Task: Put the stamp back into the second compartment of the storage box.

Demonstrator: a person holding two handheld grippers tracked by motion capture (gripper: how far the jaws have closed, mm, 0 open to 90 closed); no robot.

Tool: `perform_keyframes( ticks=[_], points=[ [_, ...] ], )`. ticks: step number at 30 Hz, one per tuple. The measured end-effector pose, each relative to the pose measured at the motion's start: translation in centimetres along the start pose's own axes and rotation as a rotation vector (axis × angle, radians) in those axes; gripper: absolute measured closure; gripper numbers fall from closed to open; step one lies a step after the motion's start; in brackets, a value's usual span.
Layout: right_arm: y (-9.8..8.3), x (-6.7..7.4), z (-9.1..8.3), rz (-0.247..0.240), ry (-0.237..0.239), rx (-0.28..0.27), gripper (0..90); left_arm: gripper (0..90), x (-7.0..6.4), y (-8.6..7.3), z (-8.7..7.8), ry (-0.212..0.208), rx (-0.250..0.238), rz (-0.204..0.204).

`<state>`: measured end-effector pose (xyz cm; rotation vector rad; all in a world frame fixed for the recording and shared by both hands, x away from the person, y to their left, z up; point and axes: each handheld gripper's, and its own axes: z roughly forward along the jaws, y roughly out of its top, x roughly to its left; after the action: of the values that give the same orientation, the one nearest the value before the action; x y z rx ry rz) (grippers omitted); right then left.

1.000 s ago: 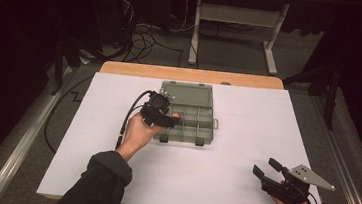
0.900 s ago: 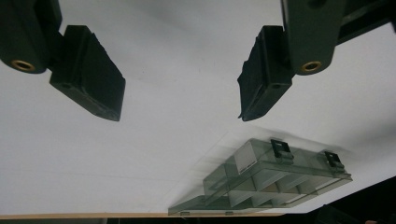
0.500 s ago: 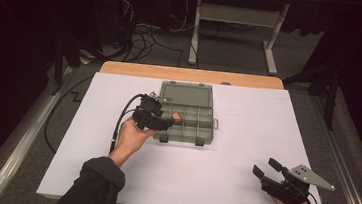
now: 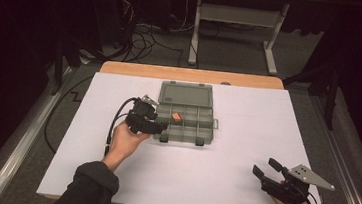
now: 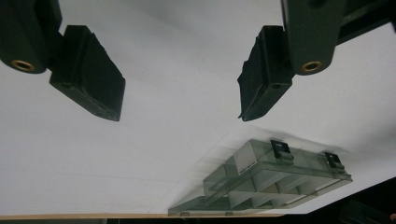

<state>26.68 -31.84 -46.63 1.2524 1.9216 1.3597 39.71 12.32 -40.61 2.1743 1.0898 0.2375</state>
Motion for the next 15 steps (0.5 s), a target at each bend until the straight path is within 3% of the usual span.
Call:
perform_keyframes(
  ticks=[15],
  points=[
    [0.0,0.0,0.0,0.001,-0.001,0.001,31.4,41.6,0.5,-1.7,-1.5,0.010,-0.026,-0.016]
  ],
)
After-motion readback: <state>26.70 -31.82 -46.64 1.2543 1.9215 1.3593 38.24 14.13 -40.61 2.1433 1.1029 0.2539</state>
